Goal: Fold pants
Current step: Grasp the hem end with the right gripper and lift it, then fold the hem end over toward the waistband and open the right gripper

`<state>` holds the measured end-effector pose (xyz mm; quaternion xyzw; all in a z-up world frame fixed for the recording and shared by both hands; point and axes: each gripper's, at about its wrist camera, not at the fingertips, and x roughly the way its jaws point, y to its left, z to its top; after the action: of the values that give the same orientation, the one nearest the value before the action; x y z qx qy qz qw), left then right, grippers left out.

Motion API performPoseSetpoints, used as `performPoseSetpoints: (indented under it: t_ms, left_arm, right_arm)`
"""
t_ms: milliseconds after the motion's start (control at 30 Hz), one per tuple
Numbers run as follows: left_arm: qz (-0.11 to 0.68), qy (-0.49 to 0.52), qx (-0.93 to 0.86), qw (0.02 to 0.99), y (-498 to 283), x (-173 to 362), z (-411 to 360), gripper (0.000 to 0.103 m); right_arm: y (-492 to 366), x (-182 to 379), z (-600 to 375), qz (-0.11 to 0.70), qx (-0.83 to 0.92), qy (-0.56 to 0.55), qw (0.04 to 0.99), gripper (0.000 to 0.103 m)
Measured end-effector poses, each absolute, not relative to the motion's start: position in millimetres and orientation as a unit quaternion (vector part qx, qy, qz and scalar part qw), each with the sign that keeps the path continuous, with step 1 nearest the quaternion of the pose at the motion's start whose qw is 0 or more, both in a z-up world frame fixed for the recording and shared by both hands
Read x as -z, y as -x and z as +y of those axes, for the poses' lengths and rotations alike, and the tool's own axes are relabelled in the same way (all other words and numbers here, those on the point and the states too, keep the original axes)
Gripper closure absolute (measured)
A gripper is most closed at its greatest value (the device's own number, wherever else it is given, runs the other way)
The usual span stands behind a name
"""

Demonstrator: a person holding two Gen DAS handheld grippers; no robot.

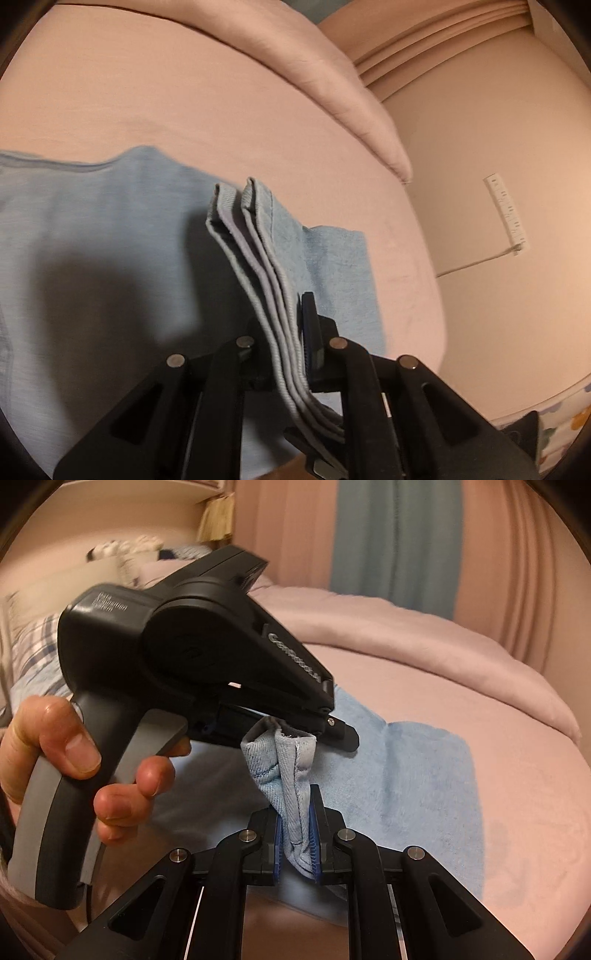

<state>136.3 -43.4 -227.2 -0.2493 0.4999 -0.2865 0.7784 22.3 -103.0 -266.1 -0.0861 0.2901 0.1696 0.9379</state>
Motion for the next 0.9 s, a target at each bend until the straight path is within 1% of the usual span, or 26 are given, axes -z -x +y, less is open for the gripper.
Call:
performPoseSetpoints:
  t_ms: [100,133,200,233,267,300,333,367,400,433,500,633,767,833,900]
  left_arm:
    - [0.515,0.234,0.270,0.779,-140,242,-41,0.094]
    - [0.521,0.229,0.265,0.779,-142,247,-41,0.090]
    - [0.528,0.227,0.259,0.776,-145,253,-37,0.088]
    - [0.528,0.230,0.261,0.775,-145,254,-35,0.085]
    - [0.528,0.225,0.257,0.778,-145,253,-33,0.083]
    - [0.527,0.219,0.251,0.782,-144,249,-33,0.079]
    - [0.525,0.214,0.246,0.786,-143,244,-26,0.076]
    - [0.521,0.202,0.230,0.797,-142,239,-19,0.073]
    - [0.515,0.193,0.218,0.806,-141,233,-12,0.067]
    - [0.506,0.185,0.203,0.818,-139,226,-3,0.062]
    - [0.489,0.181,0.187,0.833,-132,215,14,0.058]
    - [0.465,0.164,0.196,0.848,-124,199,11,0.057]
    - [0.465,0.132,0.248,0.839,-115,198,-30,0.057]
    - [0.471,0.112,0.262,0.835,-110,205,-37,0.056]
    - [0.480,0.090,0.262,0.832,-107,213,-52,0.056]
  right_arm:
    - [-24,278,-94,0.306,-0.176,0.107,0.929,0.089]
    - [-26,282,-91,0.314,-0.175,0.113,0.926,0.089]
    - [-31,287,-87,0.331,-0.176,0.115,0.920,0.089]
    - [-34,286,-86,0.336,-0.177,0.112,0.918,0.088]
    - [-35,285,-88,0.341,-0.183,0.102,0.916,0.081]
    - [-35,284,-92,0.349,-0.192,0.089,0.913,0.070]
    - [-36,281,-95,0.354,-0.203,0.075,0.910,0.065]
    - [-35,279,-100,0.358,-0.213,0.063,0.907,0.057]
    - [-31,275,-109,0.363,-0.232,0.039,0.901,0.055]
    - [-28,270,-116,0.362,-0.245,0.022,0.899,0.055]
    - [-22,258,-135,0.351,-0.260,-0.011,0.899,0.055]
    - [-29,234,-186,0.314,-0.249,-0.095,0.911,0.055]
    - [-61,233,-221,0.317,-0.170,-0.101,0.928,0.056]
    - [-79,236,-231,0.323,-0.149,-0.103,0.929,0.061]
    - [-107,245,-238,0.347,-0.116,-0.096,0.925,0.068]
